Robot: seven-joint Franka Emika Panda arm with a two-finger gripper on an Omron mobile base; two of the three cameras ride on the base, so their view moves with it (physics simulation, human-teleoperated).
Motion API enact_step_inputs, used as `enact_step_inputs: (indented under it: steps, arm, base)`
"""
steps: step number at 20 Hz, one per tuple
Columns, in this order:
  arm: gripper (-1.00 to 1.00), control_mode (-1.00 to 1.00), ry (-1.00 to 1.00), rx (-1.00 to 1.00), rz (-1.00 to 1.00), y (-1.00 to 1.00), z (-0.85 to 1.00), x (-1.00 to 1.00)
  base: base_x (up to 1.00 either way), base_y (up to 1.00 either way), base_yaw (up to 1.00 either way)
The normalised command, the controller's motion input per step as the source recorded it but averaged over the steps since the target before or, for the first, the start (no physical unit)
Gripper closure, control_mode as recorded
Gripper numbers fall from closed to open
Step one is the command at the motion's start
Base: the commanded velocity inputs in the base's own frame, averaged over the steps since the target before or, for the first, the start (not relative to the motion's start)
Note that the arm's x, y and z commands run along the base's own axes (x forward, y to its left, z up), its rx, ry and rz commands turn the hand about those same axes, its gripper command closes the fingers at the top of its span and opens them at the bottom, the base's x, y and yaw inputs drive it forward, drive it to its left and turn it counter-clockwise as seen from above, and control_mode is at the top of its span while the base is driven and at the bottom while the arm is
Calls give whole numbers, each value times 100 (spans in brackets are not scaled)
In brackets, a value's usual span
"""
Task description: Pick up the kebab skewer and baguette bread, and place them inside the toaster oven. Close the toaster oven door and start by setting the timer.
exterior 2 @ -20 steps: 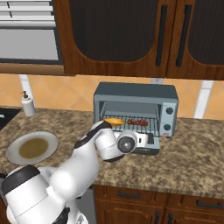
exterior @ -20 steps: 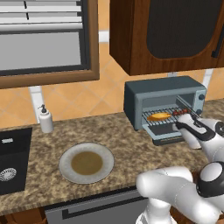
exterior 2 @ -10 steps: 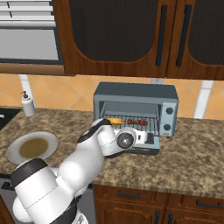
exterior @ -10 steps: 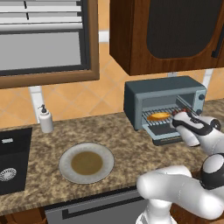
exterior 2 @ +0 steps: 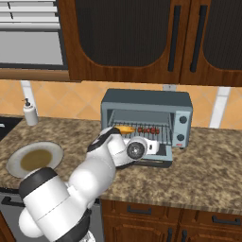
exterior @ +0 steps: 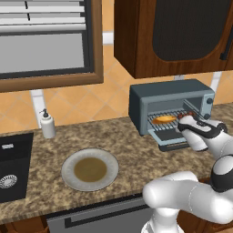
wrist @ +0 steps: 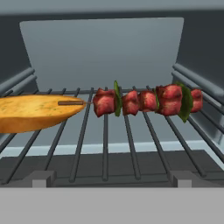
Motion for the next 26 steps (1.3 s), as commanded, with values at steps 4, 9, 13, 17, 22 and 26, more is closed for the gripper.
enact_step_inputs:
  steps: [4,9,13,17,22,26]
  arm:
    - [-100,-100,0,0,0,0,0,18]
    - [-100,-100,0,0,0,0,0,23]
    - [-100,-100,0,0,0,0,0,28]
    - [-100,-100,0,0,0,0,0,25]
    - [-100,-100,0,0,0,0,0,21]
    - [-100,-100,0,0,0,0,0,20]
  base:
    - [0,0,0]
    - [0,0,0]
    - [0,0,0]
    - [0,0,0]
    - [0,0,0]
    - [0,0,0]
